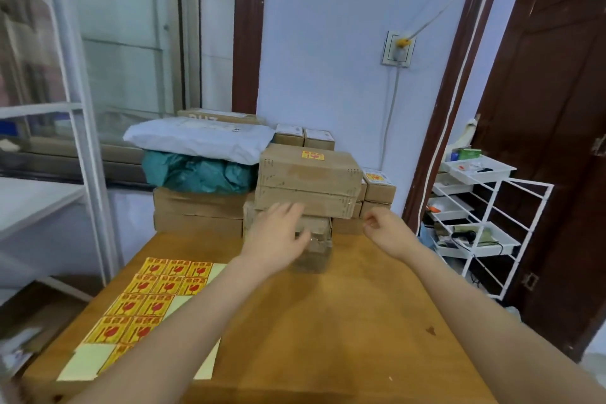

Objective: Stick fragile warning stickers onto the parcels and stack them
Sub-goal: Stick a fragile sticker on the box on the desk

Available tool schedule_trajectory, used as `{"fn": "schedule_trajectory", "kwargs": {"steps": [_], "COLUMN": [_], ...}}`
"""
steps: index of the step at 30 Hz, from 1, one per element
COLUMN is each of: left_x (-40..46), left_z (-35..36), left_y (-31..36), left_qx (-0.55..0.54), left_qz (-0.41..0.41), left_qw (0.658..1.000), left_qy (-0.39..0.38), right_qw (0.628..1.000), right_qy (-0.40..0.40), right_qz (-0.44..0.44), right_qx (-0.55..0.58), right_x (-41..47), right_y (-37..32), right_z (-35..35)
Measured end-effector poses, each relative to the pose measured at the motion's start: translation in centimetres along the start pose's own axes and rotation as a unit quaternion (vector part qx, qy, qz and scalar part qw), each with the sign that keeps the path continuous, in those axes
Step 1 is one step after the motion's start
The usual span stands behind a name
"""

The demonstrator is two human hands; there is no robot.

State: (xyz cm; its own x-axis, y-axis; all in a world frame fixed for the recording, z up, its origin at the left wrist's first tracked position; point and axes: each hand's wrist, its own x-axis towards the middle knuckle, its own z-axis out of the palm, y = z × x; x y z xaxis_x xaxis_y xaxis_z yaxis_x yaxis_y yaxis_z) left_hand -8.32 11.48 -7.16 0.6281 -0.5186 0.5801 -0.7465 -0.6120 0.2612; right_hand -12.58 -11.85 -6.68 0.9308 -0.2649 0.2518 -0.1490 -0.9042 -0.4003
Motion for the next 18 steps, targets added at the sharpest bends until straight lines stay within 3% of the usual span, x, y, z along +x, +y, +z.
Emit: {"fn": "schedule_trajectory", "kwargs": {"steps": [6,10,18], "left_x": [2.4,3.8,6.0], "left_z": [-4.8,-5.2,-3.5], "left_y": [-2.7,-4.5,-3.6], "left_qx": [0.052,0.052,-0.066], "left_qz": [-0.012,-0.057,-0.16], "left_qw": [0.995,0.993,0.983], "left_qy": [0.09,0.093,0.055], "right_qw": [0.999,0.997,0.972], "right_qy": [0.037,0.066,0.057], "right_qz": [-0.014,0.007,0.058], "right_qx": [-0.011,-0.035,0.222], "right_x": [0.8,1.8,2.3], "right_y": [-4.0,-4.5,-6.5], "right_z": [-3.0,-3.0,-3.6]}}
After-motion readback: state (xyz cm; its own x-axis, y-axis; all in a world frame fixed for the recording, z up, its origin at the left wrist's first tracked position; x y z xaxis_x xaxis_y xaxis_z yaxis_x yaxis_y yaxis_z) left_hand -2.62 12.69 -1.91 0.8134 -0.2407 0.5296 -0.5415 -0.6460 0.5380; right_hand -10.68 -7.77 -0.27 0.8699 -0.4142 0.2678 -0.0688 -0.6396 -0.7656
